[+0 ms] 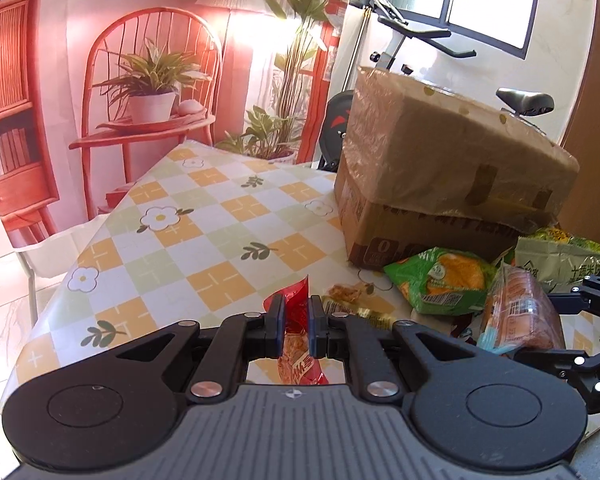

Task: Organize snacks
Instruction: 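Grasp the bread loaf with the right tool while the left tool holds the red packet, then carry both items over the box and open both tools to release them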

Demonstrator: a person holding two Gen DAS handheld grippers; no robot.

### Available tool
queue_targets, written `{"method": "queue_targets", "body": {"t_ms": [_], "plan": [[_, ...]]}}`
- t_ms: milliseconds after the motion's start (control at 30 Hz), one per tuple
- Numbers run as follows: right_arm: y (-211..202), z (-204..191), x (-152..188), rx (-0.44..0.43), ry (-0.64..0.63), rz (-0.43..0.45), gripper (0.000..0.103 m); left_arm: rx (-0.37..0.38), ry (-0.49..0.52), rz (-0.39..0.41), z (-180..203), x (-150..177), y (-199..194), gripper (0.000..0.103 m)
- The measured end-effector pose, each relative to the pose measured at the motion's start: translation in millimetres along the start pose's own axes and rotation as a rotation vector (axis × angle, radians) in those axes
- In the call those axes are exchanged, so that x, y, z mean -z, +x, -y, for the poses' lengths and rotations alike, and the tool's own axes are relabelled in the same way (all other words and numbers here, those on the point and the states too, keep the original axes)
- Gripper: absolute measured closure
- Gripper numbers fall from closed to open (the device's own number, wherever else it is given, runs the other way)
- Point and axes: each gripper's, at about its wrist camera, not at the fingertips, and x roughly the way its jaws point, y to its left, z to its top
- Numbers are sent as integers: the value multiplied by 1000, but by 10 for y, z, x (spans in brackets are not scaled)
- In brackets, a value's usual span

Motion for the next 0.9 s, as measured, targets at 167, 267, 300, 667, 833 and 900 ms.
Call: {"method": "queue_targets", "body": {"t_ms": [167, 267, 300, 667, 833, 900], "plan": [[-214, -13, -238, 1, -18, 86, 29, 50, 23, 90, 199, -357, -143, 91], [-402, 39, -445, 24, -35, 154, 29, 82, 32, 141, 320, -600, -205, 91], [-463, 80, -523, 36, -38, 176, 29, 97, 37, 160, 386, -707, -213, 91], [-651, 1015, -1363, 249, -33, 256, 29, 182, 127, 253, 1103, -1806, 204, 91], [-444, 1511, -1540, 311, 25, 259, 29, 171, 150, 230, 1361, -2152, 625, 91], [-343, 1646, -1583, 316, 46, 250, 29, 162, 158, 217, 1437, -2250, 766, 91]]}}
